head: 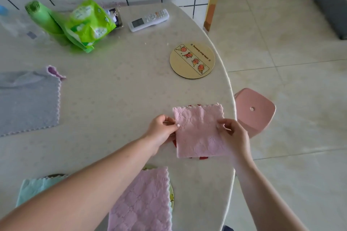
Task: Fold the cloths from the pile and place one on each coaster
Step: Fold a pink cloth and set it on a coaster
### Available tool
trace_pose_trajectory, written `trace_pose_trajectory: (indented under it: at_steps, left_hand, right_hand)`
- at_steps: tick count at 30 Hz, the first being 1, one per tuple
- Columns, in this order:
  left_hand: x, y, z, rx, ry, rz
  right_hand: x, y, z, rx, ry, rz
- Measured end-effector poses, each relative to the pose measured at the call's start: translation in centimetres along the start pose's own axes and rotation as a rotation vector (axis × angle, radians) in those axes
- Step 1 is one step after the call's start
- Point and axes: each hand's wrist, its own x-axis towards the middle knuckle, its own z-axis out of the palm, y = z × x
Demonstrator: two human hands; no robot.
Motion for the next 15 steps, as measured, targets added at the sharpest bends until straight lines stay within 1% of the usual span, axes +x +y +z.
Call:
trace_pose_trajectory:
  at_steps: [6,7,8,10,11,12,13,14,15]
  left_hand:
    - [0.2,-0.5,0.3,0.041,0.03,0.037]
    - [0.1,-0.5,0.4,0.072,0.036,0.067]
    - [0.1,-0.6,0.3,0.14,0.059,0.142]
    - [0.2,-1.1,0.1,0.431,0.148,0.447]
    - [0.2,-1.3,-0.1,0.628,0.182,0.618]
    - [0.1,-1.6,-0.4,0.825,0.183,0.77]
    - [0.2,-1.9,-0.5,1.014,0.157,0.887]
    - [0.3,-2.4,-0.6,1.191,0.093,0.973]
    - [0.1,-2.6,-0.5,1.348,0.024,0.998]
  right_hand:
    - [-0.1,0.0,0.0,-0.068,0.009,0.006]
    - [-0.1,0.1,0.0,-0.093,0.019,-0.023]
    - [-0.1,0.3,0.1,-0.124,0.041,-0.071]
    - [-0.3,0.7,0.1,-0.195,0.109,-0.177]
    - [-0.4,0.8,0.2,-0.24,0.146,-0.242]
    - [-0.6,0.9,0.3,-0.289,0.166,-0.327]
    - [-0.7,0.9,0.3,-0.34,0.153,-0.414]
    - [-0.7,1.0,0.5,-0.399,0.112,-0.488]
    - [-0.7,1.2,0.7,-0.469,0.043,-0.537]
